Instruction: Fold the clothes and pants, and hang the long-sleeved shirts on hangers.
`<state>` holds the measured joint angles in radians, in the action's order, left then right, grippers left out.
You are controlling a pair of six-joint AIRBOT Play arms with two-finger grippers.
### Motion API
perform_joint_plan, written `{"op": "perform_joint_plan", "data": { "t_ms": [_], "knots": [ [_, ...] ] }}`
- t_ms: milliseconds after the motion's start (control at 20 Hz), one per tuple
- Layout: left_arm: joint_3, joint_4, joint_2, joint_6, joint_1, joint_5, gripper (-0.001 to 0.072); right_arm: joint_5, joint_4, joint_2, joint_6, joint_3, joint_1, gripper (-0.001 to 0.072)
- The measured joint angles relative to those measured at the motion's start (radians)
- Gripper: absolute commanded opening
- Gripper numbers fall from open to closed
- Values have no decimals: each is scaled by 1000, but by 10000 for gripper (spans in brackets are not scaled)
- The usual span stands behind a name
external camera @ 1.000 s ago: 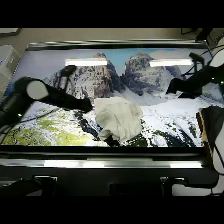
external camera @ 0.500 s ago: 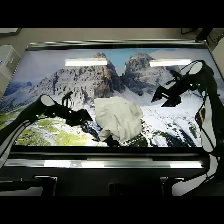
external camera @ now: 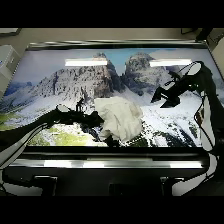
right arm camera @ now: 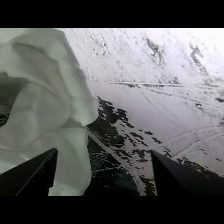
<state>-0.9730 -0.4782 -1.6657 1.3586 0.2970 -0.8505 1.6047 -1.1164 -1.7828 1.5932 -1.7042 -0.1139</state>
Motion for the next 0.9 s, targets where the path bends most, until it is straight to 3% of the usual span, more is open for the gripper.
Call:
{"op": "perform_joint_plan", "data": {
  "t_ms": [100, 300, 400, 750, 850, 900],
  "knots": [
    [2, -11, 0, 8, 1, 30, 21, 3, 2, 0, 0, 18, 0, 665],
    [2, -25, 14, 3, -7, 40, 20, -31, 7, 0, 0, 116, 0, 663],
    [3, -26, 27, -2, -10, 43, 20, -72, 26, 0, -1, 180, 0, 590],
    [3, -21, 75, -10, -10, 31, 21, -279, 255, -15, -31, 346, 16, 588],
    [3, -21, 84, -14, -10, 25, 20, -318, 293, -23, -39, 359, 48, 508],
    [3, -21, 88, -20, -10, 18, 20, -345, 305, -25, -42, 363, 69, 239]
  ]
}}
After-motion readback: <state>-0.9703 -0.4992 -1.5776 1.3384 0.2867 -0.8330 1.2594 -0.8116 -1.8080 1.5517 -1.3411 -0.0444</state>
